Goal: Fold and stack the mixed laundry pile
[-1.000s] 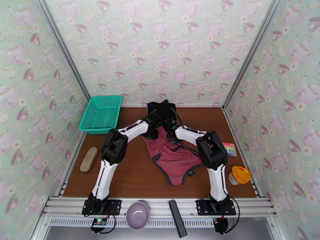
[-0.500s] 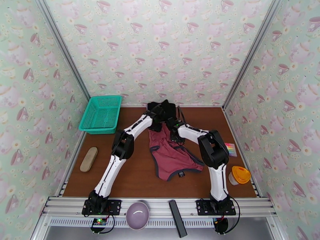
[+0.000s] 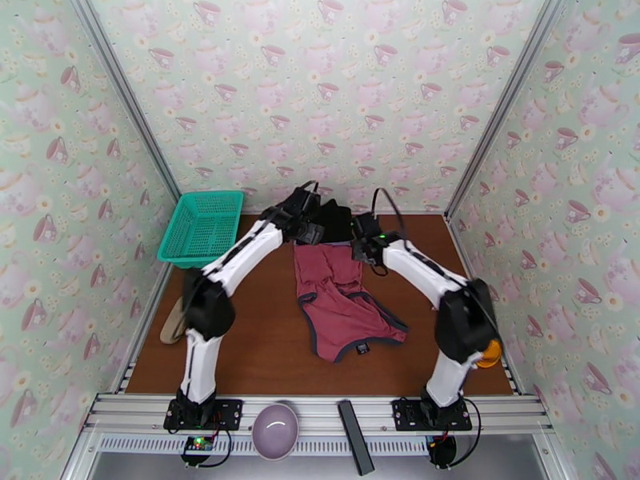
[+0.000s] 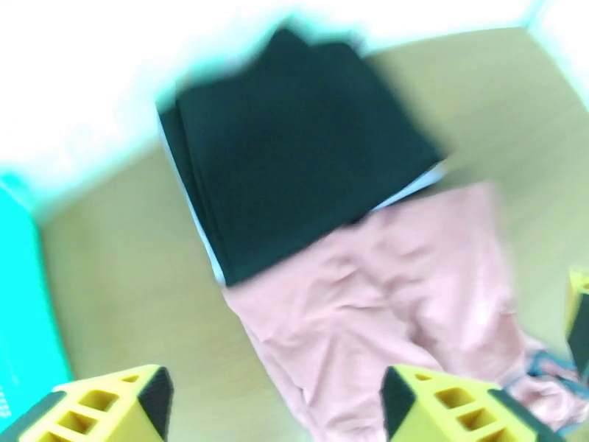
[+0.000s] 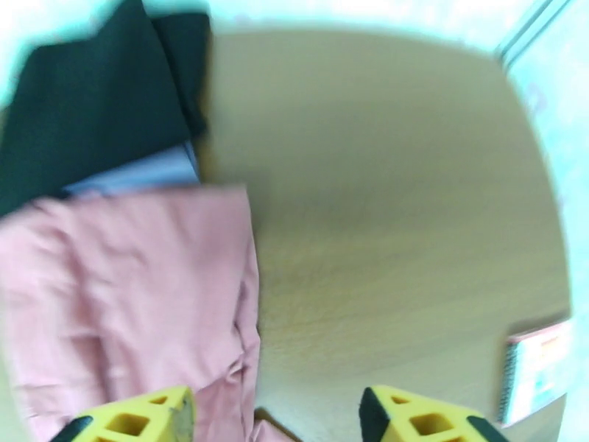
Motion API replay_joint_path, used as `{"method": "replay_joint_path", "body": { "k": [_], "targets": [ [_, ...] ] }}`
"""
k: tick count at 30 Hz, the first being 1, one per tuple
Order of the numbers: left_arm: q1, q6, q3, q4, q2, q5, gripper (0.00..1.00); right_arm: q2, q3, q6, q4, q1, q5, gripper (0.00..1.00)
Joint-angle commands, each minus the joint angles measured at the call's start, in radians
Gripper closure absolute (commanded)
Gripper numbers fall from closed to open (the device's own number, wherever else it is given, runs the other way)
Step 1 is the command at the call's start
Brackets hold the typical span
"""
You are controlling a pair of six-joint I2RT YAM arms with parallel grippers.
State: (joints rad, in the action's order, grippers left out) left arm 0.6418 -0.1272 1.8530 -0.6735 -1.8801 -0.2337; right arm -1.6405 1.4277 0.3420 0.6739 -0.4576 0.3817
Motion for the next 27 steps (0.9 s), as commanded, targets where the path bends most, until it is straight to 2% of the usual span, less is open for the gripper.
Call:
{"method": "replay_joint_path", "body": {
  "k": [1, 3, 6, 8, 10, 12, 15, 18, 24, 27],
  "targets": [
    [0.102, -0.306, -0.298, 0.216, 0.172, 0.021, 0.00, 0.149, -0.126, -0.108, -0.003, 0.001, -0.005, 0.21],
    [0.153, -0.391, -0.494, 0.311, 0.278, 0.059, 0.00, 0.237, -0.210, -0.128, -0.023, 0.006, -0.038, 0.18],
    [0.237, -0.529, -0.772, 0.396, 0.454, 0.210, 0.00, 0.338, -0.314, -0.149, -0.055, 0.009, -0.068, 0.16],
    [0.305, -0.572, -0.972, 0.498, 0.597, 0.260, 0.00, 0.397, -0.362, -0.158, -0.069, 0.018, -0.079, 0.15],
    [0.371, -0.558, -1.091, 0.546, 0.715, 0.249, 0.00, 0.448, -0.393, -0.167, -0.075, 0.031, -0.096, 0.15],
    [0.436, -0.539, -1.118, 0.463, 0.770, 0.218, 0.05, 0.496, -0.414, -0.170, -0.078, 0.048, -0.102, 0.14],
    [0.540, -0.522, -1.089, 0.325, 0.729, 0.124, 0.10, 0.541, -0.424, -0.172, -0.080, 0.069, -0.120, 0.13],
    [0.608, -0.530, -1.076, 0.336, 0.627, 0.073, 0.13, 0.556, -0.426, -0.173, -0.081, 0.077, -0.131, 0.13],
    [0.604, -0.599, -1.065, 0.495, 0.418, 0.025, 0.20, 0.557, -0.428, -0.160, -0.067, 0.079, -0.169, 0.13],
    [0.574, -0.595, -1.050, 0.531, 0.357, 0.058, 0.23, 0.566, -0.432, -0.156, -0.058, 0.078, -0.171, 0.13]
  ]
}}
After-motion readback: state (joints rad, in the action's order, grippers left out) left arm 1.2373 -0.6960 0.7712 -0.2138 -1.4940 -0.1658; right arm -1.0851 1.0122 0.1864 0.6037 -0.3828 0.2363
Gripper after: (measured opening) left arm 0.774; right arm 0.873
